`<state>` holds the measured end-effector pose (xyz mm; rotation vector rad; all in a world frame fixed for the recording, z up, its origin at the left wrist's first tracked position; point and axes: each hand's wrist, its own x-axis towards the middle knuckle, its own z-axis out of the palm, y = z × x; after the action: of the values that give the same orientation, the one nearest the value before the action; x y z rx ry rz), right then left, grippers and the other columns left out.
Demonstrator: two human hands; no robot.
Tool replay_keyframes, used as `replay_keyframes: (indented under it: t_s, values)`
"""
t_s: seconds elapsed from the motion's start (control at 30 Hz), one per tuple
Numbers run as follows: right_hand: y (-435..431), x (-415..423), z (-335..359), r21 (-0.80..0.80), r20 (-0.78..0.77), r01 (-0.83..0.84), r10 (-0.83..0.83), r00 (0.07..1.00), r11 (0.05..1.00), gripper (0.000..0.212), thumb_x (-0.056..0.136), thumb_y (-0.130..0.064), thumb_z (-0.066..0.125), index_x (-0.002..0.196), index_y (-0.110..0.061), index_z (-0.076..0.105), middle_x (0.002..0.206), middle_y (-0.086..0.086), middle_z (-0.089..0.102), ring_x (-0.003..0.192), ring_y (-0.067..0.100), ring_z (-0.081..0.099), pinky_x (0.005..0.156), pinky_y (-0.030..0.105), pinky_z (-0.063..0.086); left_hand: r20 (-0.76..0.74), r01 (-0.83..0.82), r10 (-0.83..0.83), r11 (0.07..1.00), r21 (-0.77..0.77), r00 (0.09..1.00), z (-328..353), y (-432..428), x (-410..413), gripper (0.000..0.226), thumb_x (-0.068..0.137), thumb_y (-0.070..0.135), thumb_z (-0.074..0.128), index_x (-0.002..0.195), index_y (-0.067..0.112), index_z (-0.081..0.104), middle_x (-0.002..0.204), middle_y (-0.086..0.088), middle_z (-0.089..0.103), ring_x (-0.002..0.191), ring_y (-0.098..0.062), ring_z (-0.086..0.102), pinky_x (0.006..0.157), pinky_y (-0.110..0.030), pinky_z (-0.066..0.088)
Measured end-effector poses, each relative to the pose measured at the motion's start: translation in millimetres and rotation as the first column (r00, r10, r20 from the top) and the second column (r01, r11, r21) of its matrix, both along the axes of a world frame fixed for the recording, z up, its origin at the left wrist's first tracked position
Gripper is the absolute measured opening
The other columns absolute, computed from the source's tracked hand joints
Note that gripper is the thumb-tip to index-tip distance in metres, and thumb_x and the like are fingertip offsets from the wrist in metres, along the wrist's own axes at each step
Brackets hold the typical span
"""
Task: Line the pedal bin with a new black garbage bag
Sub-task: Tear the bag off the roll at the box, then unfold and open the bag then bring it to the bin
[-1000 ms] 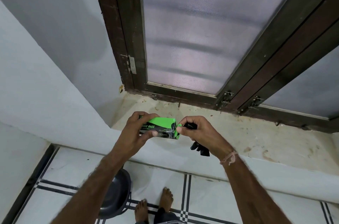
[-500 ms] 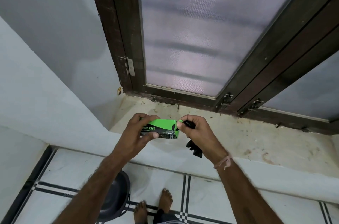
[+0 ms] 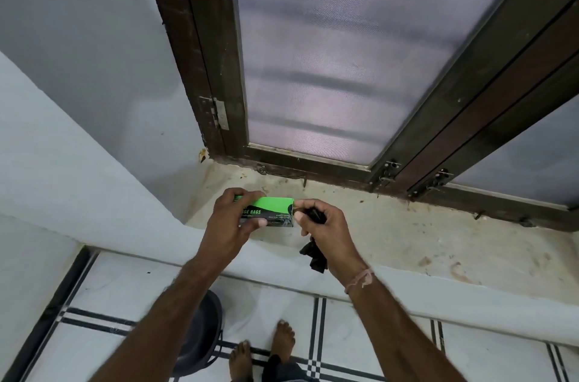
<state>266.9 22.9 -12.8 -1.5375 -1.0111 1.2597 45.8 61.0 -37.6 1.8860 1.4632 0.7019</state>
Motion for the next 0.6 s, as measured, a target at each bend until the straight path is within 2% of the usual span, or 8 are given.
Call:
replay_keyframes:
  t_s: [0.1,0.2,0.33,0.4,0.43,0.5,0.53,0.6]
  values:
    - [7,0,-13,-0.041,0.018,-0.024,0.024,1.0,0.999,0.022,0.096,0.0,0.07,0.117,-0.004,0.074,0.095,0.006,0.074,0.059,0.005,0.058,0.062,0.022,0.052,-0.133,0.003,-0.005,1.0,-0.015,0.991,-8,8,1,0.053,0.084,0.045,0.062,0.135,0.028,0.064,0.138,-0.007,0.051,0.129,-0.028,0.048,0.101,-0.041,0.048]
    - [9,2,-23,-0.073,0.043,-0.056,0.06,0.997,0.996,0.026,0.097,-0.002,0.07,0.122,-0.007,0.073,0.107,0.014,0.076,0.062,0.003,0.06,0.064,0.021,0.053,-0.183,0.008,-0.01,1.0,-0.012,0.983,-14,8,1,0.056,0.085,0.048,0.06,0.139,0.032,0.061,0.151,-0.011,0.046,0.142,-0.032,0.04,0.11,-0.054,0.042]
    - [4,7,-21,-0.088,0.023,-0.047,0.049,0.999,0.995,0.021,0.099,-0.015,0.07,0.12,-0.013,0.075,0.11,0.01,0.075,0.067,0.009,0.06,0.064,0.021,0.053,-0.295,0.016,-0.011,1.0,0.012,0.955,-14,3,-2,0.066,0.085,0.057,0.059,0.148,0.037,0.051,0.163,-0.012,0.034,0.153,-0.037,0.023,0.116,-0.061,0.027]
    - [-3,8,-15,-0.111,-0.018,-0.02,0.018,1.0,0.994,0.019,0.101,-0.023,0.068,0.116,-0.013,0.074,0.108,0.014,0.075,0.067,0.01,0.059,0.059,0.02,0.052,-0.363,-0.009,0.034,0.998,0.069,0.931,-8,-6,2,0.071,0.083,0.052,0.07,0.149,0.032,0.051,0.16,-0.015,0.036,0.15,-0.04,0.026,0.113,-0.062,0.03]
    - [-7,6,-10,-0.129,-0.057,0.0,-0.007,0.998,0.992,0.022,0.102,-0.028,0.066,0.114,-0.011,0.074,0.109,0.018,0.074,0.068,0.012,0.058,0.057,0.023,0.053,-0.361,-0.039,0.08,0.992,0.12,0.929,-3,-12,5,0.069,0.083,0.046,0.076,0.145,0.027,0.054,0.154,-0.015,0.042,0.145,-0.04,0.034,0.109,-0.061,0.037]
    - [-15,0,1,-0.161,-0.162,0.022,-0.048,0.986,0.987,0.031,0.105,-0.036,0.06,0.114,-0.01,0.073,0.107,0.015,0.074,0.072,0.015,0.058,0.06,0.03,0.055,-0.247,-0.124,0.174,0.971,0.203,0.953,13,-31,15,0.047,0.088,0.041,0.074,0.129,0.021,0.061,0.131,-0.007,0.057,0.121,-0.03,0.051,0.093,-0.049,0.049]
    - [-19,-6,6,-0.161,-0.211,0.018,-0.052,0.976,0.987,0.035,0.106,-0.038,0.055,0.116,-0.01,0.074,0.103,0.01,0.076,0.073,0.015,0.059,0.066,0.034,0.056,-0.137,-0.154,0.178,0.974,0.166,0.975,23,-44,20,0.033,0.093,0.042,0.067,0.119,0.023,0.061,0.118,-0.001,0.061,0.108,-0.022,0.055,0.084,-0.042,0.051]
    - [-28,-20,14,-0.136,-0.312,0.001,-0.044,0.949,0.991,0.043,0.109,-0.04,0.045,0.119,-0.008,0.073,0.101,0.005,0.076,0.08,0.015,0.067,0.077,0.036,0.058,0.101,-0.122,0.131,0.989,-0.089,0.986,45,-69,32,0.023,0.099,0.051,0.055,0.104,0.028,0.056,0.103,0.011,0.066,0.094,-0.01,0.062,0.074,-0.028,0.053]
